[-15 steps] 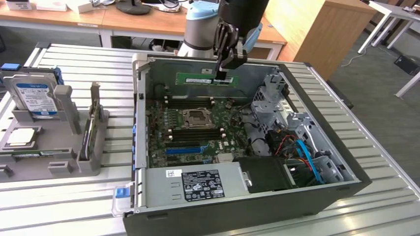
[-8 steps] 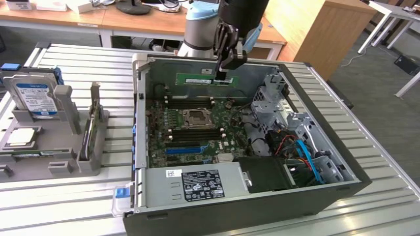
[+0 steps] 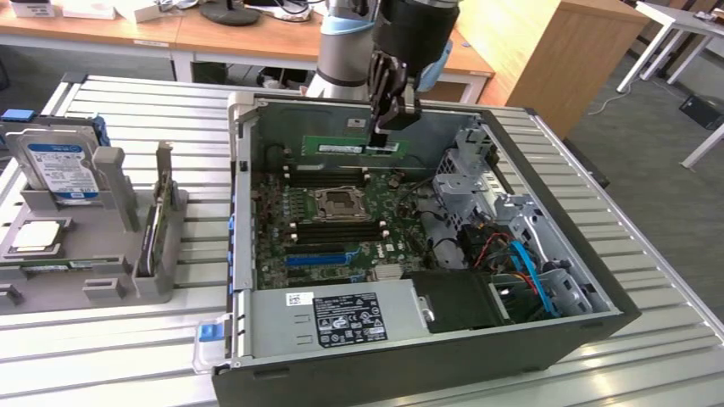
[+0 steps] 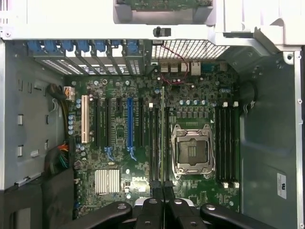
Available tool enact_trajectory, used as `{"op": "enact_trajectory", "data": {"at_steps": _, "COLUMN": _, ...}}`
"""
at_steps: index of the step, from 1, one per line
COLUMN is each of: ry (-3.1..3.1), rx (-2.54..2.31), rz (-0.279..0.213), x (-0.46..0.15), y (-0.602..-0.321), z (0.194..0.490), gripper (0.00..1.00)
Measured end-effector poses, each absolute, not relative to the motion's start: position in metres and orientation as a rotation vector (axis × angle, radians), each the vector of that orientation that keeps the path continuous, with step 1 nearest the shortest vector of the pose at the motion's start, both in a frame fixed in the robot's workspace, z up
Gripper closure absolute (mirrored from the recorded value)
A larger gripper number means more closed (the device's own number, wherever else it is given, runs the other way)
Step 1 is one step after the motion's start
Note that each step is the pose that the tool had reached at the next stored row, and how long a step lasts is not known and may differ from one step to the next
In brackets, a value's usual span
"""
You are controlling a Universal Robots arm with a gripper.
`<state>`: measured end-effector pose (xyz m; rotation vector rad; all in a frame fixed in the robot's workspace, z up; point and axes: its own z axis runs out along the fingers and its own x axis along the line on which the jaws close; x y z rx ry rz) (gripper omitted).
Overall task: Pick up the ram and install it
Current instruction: 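Pick up the ram and move it above insertion slot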
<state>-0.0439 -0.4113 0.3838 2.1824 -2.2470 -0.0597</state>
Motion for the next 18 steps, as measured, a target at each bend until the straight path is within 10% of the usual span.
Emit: {"op": "enact_trajectory", "data": {"at_steps": 18, "ry": -2.247, "rx": 2.183, "rz": -0.059, "x": -0.044, "y": -0.411, "z": 0.36, "gripper": 0.88}}
